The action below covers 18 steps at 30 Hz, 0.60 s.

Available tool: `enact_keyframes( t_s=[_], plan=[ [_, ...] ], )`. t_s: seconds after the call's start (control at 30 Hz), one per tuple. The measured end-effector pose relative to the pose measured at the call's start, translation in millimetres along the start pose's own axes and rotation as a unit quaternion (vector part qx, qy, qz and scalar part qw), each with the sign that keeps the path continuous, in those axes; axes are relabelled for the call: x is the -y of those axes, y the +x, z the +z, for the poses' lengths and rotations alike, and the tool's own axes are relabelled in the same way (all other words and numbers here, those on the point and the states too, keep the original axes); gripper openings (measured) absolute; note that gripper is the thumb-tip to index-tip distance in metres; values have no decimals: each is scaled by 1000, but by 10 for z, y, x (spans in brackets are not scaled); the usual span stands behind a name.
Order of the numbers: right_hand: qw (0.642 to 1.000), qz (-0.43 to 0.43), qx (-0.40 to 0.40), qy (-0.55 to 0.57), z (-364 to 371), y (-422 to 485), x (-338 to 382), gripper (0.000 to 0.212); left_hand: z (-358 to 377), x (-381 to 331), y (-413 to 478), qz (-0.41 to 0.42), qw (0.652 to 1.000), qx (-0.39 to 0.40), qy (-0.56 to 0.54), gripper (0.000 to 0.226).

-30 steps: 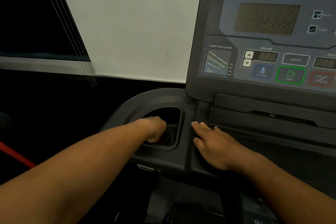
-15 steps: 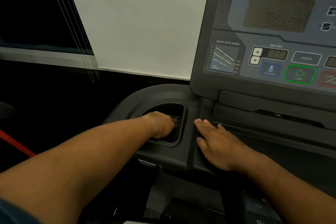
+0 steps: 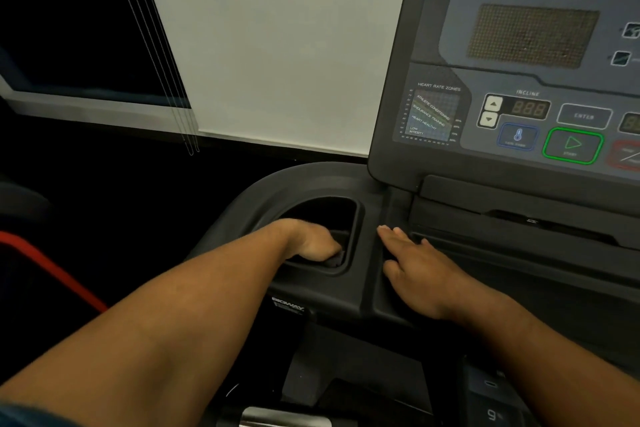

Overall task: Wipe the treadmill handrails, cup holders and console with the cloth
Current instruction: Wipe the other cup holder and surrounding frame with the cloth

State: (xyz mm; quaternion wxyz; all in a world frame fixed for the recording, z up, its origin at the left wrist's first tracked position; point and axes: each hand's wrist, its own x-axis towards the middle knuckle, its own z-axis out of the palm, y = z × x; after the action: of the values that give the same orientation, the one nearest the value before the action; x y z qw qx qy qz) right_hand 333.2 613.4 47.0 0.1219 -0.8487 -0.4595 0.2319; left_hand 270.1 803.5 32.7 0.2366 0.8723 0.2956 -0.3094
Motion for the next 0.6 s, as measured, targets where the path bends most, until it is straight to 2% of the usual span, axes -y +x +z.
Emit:
enact_keyframes(
  t_s=[0.1, 0.2, 0.3, 0.4, 0.47, 0.53, 0.6],
  plan=[
    [1000, 3, 6, 1, -32, 18, -3, 60, 48, -88, -12, 4, 992, -55, -113, 28],
    [1000, 4, 6, 5, -15, 9, 9, 61, 125, -202, -50, 1, 963, -133, -234, 31],
    [1000, 6, 4, 3, 0, 0, 27, 61, 185, -232, -129, 14, 959, -147, -243, 27],
    [1000, 10, 4, 10, -2, -23, 38, 61, 226, -164, -242, 56, 966, -172, -183, 30],
    [1000, 8, 4, 2, 5, -26, 30, 62, 353, -108, -358, 95, 957, -257, -100, 28],
    [1000, 6, 6, -6, 9, -25, 18, 62, 582, -43, -473, 160, 912, -378, 20, 26],
    [1000, 1, 8, -14, 2, -24, 14, 62, 813, 84, -504, 232, 860, -437, 122, 33]
  ],
)
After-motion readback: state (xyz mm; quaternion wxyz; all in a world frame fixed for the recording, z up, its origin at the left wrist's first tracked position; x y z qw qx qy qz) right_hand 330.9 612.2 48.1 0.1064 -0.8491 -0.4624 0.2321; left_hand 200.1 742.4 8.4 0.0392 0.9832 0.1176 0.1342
